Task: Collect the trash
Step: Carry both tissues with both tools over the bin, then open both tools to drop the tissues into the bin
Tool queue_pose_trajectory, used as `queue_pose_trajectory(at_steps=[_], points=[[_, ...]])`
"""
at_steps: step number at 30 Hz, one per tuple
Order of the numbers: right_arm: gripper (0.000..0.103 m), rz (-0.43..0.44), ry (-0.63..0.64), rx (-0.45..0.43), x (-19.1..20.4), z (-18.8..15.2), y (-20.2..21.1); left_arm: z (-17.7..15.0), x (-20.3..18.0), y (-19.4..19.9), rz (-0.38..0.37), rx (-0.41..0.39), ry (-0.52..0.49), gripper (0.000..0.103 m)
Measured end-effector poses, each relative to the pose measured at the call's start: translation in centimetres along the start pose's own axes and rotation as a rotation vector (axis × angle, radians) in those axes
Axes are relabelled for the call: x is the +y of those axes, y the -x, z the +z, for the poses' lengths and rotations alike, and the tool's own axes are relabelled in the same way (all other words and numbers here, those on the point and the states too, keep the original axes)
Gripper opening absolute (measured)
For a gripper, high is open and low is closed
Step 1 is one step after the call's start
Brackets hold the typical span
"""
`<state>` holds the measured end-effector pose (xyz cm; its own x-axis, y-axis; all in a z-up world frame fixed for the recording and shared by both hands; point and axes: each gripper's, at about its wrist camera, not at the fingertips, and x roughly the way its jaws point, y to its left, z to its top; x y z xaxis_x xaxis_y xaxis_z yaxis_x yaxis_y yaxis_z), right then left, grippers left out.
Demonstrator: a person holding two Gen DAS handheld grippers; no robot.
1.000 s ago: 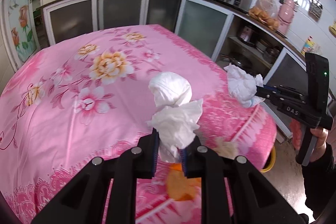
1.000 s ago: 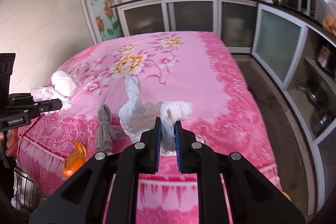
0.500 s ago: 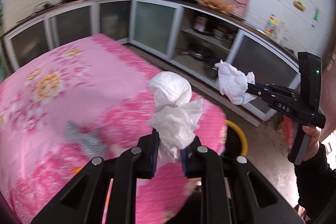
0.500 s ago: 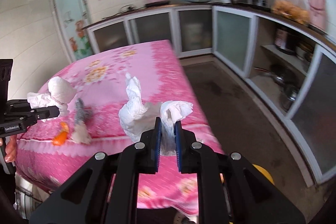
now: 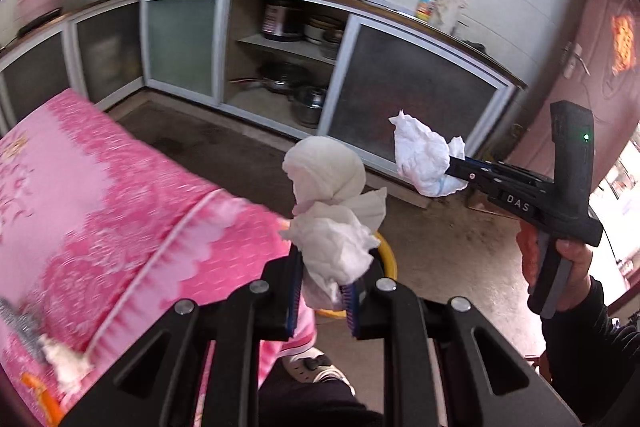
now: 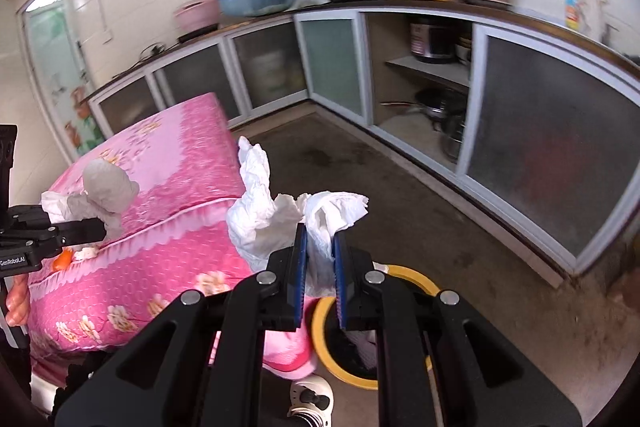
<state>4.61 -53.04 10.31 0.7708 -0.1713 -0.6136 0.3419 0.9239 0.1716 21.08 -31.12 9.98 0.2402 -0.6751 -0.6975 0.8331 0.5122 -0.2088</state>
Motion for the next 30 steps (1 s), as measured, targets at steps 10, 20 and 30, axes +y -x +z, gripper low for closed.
queue_pose_trajectory(at_steps=[10,20,30], points=[[0.012,-0.105,-0.085,0.048,-6.0,-4.2,-2.0,0.5,-4.9,-7.4,-0.066,0.090,-0.073,0.017],[0.012,-0.184,-0.157,0.127,-9.9,-8.8,-6.1,-0.1,-6.7,-13.7,-0.066,0.175,-0.072,0.017],[0.012,-0.211,-0.212,0.230,-12.0,-11.8,-11.4,-0.5,-8.7,-20.8,-0.009,0.268,-0.090,0.017]])
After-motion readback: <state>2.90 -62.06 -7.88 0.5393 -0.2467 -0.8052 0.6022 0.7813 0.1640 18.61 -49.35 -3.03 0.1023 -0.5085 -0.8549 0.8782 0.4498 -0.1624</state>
